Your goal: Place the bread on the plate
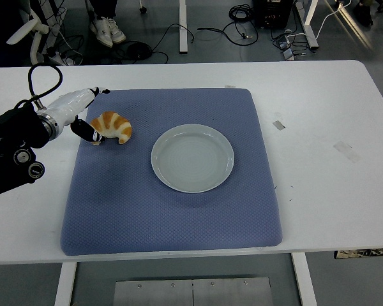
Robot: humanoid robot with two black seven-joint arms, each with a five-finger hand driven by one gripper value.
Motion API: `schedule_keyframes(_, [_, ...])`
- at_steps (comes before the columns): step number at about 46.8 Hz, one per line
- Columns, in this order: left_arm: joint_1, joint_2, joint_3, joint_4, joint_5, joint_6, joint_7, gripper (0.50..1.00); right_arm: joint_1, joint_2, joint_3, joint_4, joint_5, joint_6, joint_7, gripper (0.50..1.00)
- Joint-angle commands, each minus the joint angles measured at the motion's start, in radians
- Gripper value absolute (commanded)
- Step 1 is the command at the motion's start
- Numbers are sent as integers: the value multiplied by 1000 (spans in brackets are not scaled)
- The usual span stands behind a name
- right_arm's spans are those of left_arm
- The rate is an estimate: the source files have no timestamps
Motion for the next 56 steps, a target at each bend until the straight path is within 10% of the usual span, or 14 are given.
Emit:
schedule_keyframes(1, [-2,0,10,8,0,0,0,949,0,0,0,0,0,0,0,1000])
schedule_keyframes(47, [-19,-85,18,105,-18,-42,-11,925,0,0,0,0,0,0,0,1000])
schedule_keyframes(56, [-14,-100,33,106,-21,-42,-17,852,0,0,0,0,0,0,0,1000])
